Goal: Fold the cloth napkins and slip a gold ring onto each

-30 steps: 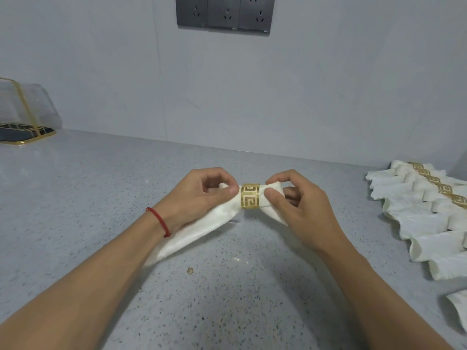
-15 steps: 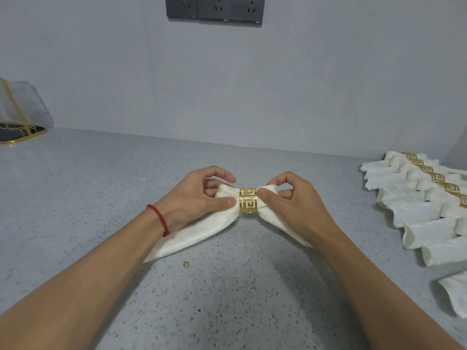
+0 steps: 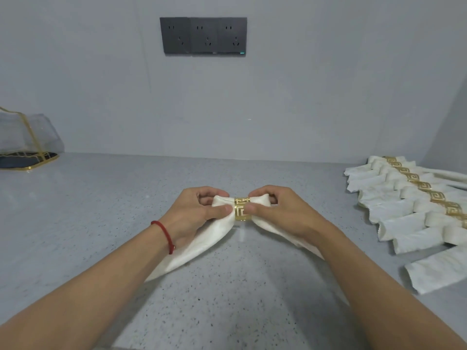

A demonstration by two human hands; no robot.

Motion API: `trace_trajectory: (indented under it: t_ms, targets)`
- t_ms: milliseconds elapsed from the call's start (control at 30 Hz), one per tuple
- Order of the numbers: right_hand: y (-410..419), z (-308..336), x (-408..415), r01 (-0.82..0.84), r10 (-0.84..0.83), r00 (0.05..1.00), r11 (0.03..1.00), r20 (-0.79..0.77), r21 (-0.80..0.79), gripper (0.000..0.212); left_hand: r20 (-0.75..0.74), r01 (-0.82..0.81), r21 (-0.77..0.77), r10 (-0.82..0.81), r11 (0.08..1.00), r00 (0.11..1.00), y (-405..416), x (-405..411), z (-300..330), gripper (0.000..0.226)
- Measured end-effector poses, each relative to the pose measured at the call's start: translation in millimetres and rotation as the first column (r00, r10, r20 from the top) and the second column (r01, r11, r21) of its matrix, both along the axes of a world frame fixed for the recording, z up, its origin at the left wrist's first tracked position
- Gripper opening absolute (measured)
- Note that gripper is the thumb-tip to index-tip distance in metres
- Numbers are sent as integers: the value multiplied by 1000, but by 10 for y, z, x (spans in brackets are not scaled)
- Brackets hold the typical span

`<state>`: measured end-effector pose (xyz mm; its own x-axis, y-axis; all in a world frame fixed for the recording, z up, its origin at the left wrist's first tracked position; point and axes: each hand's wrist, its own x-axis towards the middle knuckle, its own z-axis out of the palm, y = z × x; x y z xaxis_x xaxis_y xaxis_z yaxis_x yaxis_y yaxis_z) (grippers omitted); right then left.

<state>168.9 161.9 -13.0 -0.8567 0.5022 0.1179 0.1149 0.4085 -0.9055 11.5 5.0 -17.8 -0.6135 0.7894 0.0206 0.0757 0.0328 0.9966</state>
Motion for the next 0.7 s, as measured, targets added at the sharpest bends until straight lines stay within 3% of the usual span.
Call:
trace_trajectory:
  t_ms: [100, 200, 333, 467, 567, 700]
  targets:
    - [73, 199, 258, -32, 32, 999, 999, 20, 2, 28, 28, 22, 20, -23, 1000, 999, -18, 204, 169, 28]
    - [114, 336, 615, 39, -39, 999, 999, -16, 15, 25, 134, 93, 68, -101, 993, 986, 35, 472, 308, 26]
    - [229, 443, 1182, 143, -145, 989, 986, 8, 85, 28, 100, 95, 62, -101, 994, 990, 304, 961, 371, 22]
    - [498, 491, 1885, 237, -257, 960, 957, 114, 166, 52, 163, 127, 32, -131, 991, 978, 717, 1567, 281, 17]
    - [780, 521, 2570, 295, -351, 913, 920, 209, 256, 46, 193, 202, 0, -198, 979, 961, 1098, 2122, 166, 14]
    - [1075, 481, 3339, 309, -356, 897, 929, 262, 203, 44, 183, 305, -34, -294, 952, 938, 1539, 2749, 105, 13]
